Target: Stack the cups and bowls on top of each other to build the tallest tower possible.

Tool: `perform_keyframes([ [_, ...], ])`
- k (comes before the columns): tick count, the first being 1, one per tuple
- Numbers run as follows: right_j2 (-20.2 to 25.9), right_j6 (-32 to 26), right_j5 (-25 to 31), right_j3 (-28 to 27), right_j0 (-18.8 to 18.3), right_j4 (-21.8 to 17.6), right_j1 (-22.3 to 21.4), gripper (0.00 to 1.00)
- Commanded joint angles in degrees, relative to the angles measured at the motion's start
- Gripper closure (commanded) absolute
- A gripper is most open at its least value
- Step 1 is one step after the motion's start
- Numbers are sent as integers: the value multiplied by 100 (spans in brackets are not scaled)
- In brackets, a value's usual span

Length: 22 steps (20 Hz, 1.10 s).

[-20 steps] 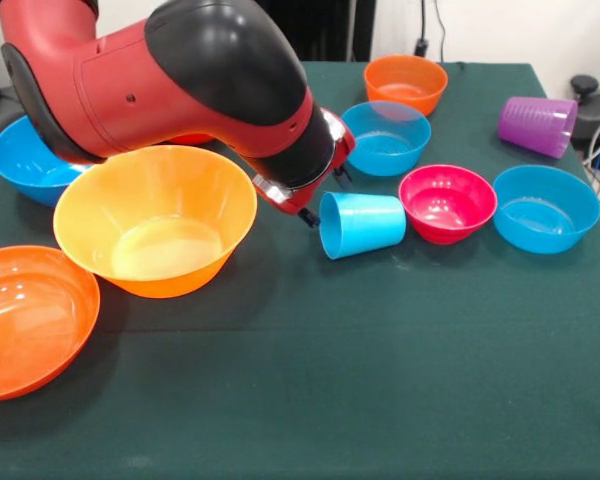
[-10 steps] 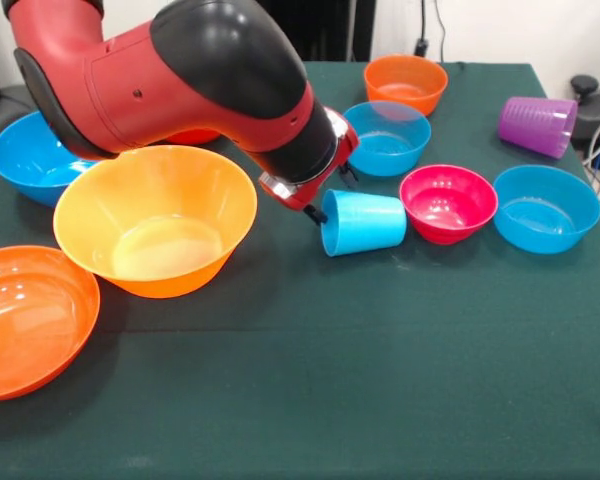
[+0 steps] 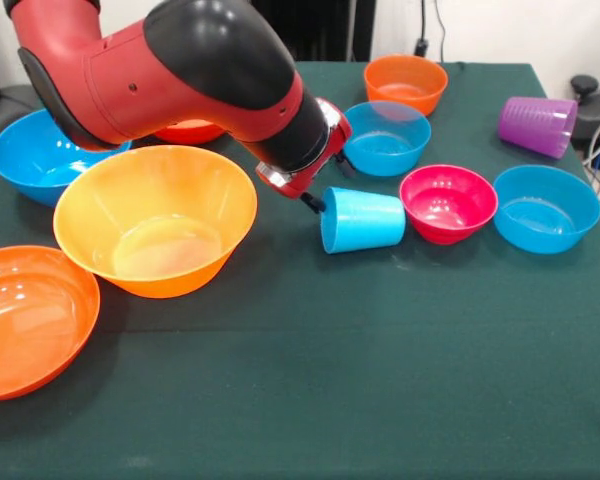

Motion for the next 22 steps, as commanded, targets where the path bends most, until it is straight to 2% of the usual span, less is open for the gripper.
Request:
perform_keyframes([
  [1,-334,171,-281,-105,370,66,246,0],
  [12,-226,354,-443,-658,860,355,495,0],
  [19,-318,306,-479,-650,861,470,443,0],
  [20,-332,244,-499,-635,849,491,444,100],
  [22,-322,177,-498,-622,827,484,437,100],
])
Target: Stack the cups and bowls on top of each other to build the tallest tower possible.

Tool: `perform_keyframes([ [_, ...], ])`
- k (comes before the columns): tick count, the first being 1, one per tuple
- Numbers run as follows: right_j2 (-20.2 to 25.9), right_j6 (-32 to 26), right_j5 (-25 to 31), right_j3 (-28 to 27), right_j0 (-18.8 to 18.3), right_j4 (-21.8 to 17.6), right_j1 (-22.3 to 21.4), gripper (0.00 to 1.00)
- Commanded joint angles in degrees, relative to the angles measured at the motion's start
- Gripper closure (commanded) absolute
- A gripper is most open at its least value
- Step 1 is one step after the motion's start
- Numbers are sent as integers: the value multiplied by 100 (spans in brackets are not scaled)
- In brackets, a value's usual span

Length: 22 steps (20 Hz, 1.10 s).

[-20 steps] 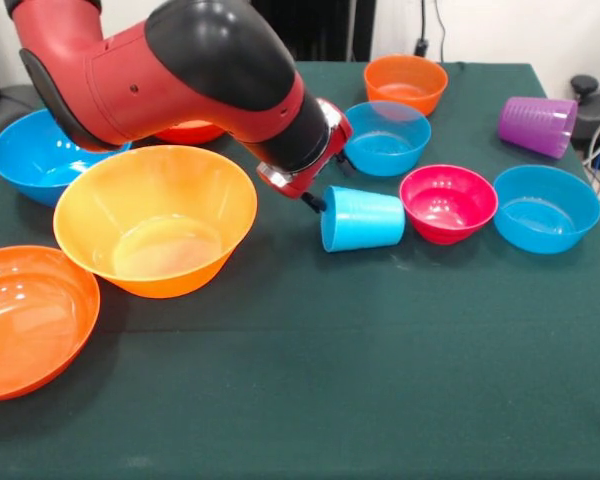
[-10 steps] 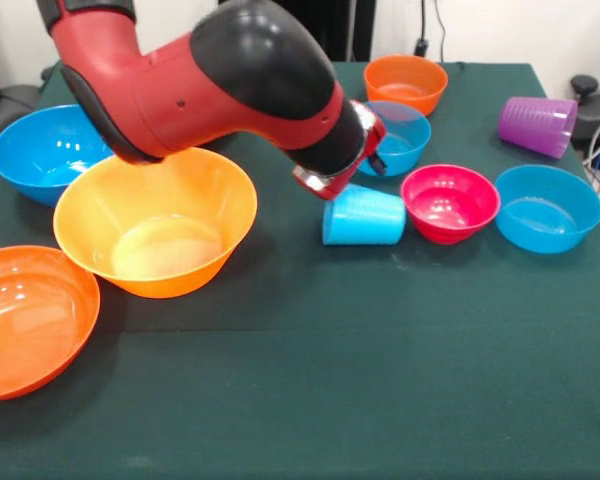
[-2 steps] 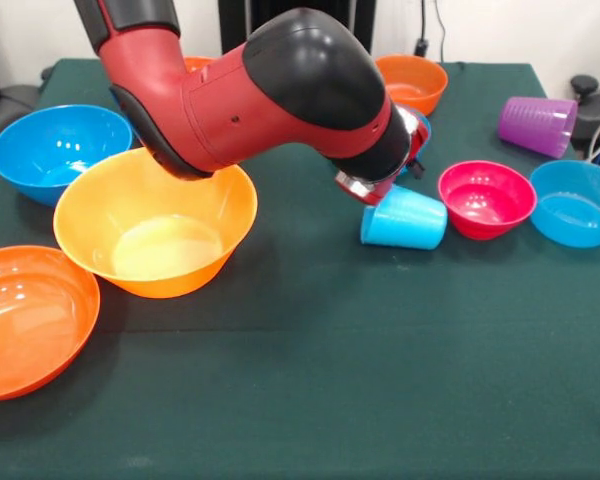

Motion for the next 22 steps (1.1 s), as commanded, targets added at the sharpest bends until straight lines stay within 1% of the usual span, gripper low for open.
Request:
perform_keyframes([
  [1,-282,144,-498,-421,119,35,205,100],
  [10,-348,64,-553,-296,81,-22,117,100],
  [14,-349,61,-679,-203,44,-79,81,100],
  [17,-330,116,-790,-228,84,-90,36,100],
  [22,-328,5,-819,-316,131,-176,-152,100],
])
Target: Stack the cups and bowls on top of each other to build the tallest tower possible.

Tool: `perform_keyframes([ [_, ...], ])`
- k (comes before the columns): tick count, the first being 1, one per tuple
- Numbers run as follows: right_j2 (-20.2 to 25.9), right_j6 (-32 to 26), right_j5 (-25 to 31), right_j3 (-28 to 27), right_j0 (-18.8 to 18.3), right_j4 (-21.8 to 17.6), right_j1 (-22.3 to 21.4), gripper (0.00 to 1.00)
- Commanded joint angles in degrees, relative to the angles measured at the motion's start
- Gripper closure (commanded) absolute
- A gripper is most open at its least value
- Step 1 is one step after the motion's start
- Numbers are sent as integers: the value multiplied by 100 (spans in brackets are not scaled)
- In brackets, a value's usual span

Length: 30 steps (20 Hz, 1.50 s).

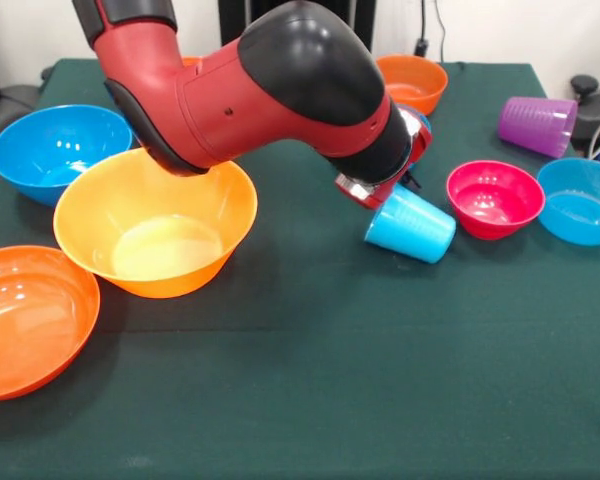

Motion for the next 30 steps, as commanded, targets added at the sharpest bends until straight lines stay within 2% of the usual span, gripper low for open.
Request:
perform_keyframes([
  [1,-335,-12,-505,-368,169,-278,-143,100],
  [6,-370,59,-503,-267,179,-328,-536,100],
  [9,-419,321,-707,203,119,-371,-988,100],
  [11,-472,644,-847,635,123,-367,-1470,100],
  [15,-627,1245,-916,1081,410,-299,-2214,100],
  [18,-805,1610,-710,1042,828,-234,-2570,100],
  [23,-1287,2232,106,356,1877,-220,-2929,100],
  [27,-1614,2414,764,-511,2590,-385,-2765,100],
  [30,-1805,2459,1456,-1505,3198,-721,-2473,100],
])
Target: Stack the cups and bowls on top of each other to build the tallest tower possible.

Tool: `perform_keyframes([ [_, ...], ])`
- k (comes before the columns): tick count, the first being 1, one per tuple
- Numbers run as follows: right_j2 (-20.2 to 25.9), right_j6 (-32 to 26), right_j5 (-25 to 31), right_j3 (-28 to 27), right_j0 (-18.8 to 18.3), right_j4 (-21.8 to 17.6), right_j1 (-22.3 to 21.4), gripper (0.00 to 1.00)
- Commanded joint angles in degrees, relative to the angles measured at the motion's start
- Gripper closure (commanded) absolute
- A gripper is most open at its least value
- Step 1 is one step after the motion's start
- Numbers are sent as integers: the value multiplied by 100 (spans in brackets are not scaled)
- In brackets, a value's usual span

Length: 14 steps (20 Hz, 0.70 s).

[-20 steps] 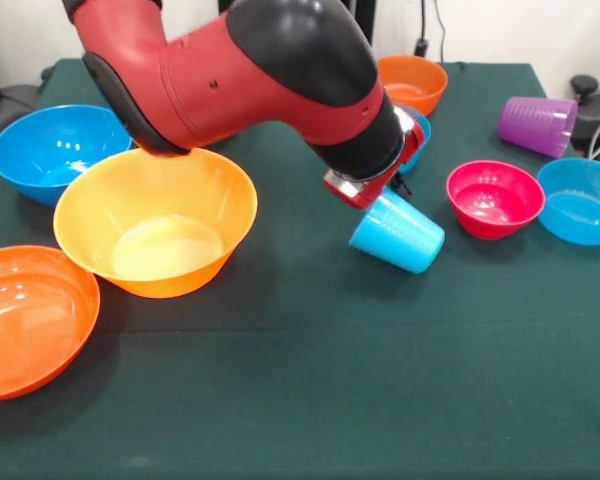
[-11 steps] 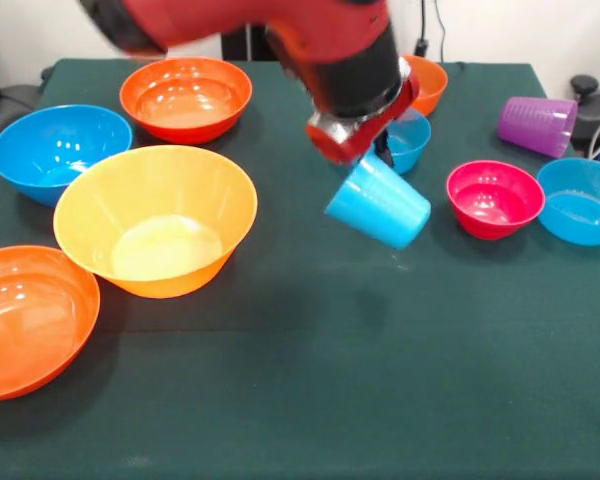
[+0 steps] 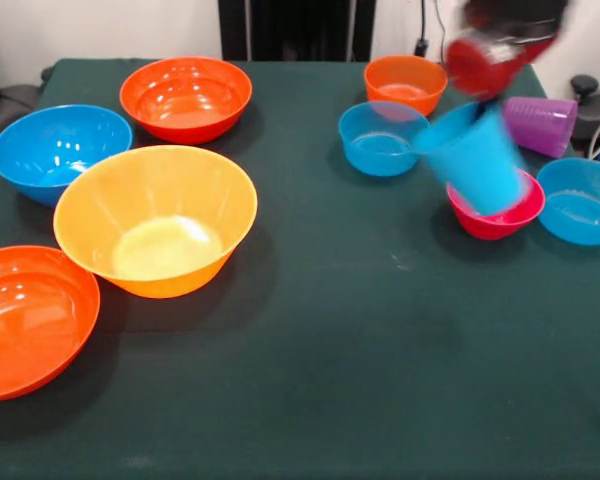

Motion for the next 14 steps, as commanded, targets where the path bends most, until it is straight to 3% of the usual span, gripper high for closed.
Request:
perform_keyframes([
  [1,-731,1255,1673,-1780,1178,-714,278,100],
  [6,-744,1002,2793,-3468,1606,-1164,1006,100],
  [11,-627,483,3512,-4548,1629,-1745,1302,100],
  [14,-538,369,3554,-4842,1586,-1939,1370,100],
])
